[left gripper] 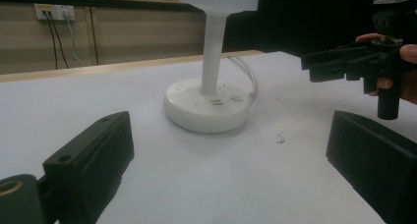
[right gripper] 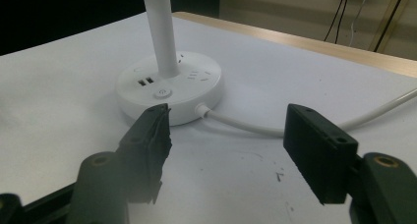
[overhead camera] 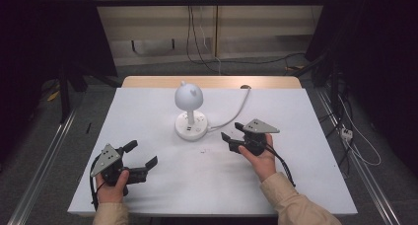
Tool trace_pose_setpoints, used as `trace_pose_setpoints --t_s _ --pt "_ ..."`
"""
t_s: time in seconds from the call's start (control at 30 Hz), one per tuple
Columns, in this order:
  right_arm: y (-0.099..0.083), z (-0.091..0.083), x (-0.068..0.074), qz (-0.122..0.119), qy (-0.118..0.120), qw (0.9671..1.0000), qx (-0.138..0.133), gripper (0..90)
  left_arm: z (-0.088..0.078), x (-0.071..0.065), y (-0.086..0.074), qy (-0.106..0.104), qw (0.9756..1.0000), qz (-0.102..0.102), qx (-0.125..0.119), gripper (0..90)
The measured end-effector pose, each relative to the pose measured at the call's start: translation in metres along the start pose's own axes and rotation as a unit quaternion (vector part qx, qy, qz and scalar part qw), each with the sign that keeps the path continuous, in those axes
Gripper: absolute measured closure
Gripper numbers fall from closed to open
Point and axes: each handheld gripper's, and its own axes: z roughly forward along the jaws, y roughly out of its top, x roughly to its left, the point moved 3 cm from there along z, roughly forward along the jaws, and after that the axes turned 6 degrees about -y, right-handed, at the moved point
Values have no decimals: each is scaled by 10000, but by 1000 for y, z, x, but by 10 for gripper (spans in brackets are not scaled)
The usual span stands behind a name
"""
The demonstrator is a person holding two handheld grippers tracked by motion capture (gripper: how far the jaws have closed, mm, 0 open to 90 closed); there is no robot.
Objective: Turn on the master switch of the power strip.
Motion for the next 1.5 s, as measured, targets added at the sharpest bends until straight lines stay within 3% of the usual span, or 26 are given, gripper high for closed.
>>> trace_pose_setpoints --t_s 0.23,0.47,0.5,0.7,1.5 --pt "-1 2 -3 23 28 10000 22 445 0 0 0 -2 10000 11 5 37" --pt "0 6 -3 -13 134 9999 76 588 1 0 0 -14 10000 22 18 37" --pt "1 8 -1 -38 156 9998 110 649 0 0 0 -11 10000 28 24 37" --pt "0 14 4 -53 350 9993 152 747 0 0 0 -7 10000 31 6 37" --pt "13 40 20 -77 768 9965 311 900 -1 1 1 8 10000 9 -8 37"
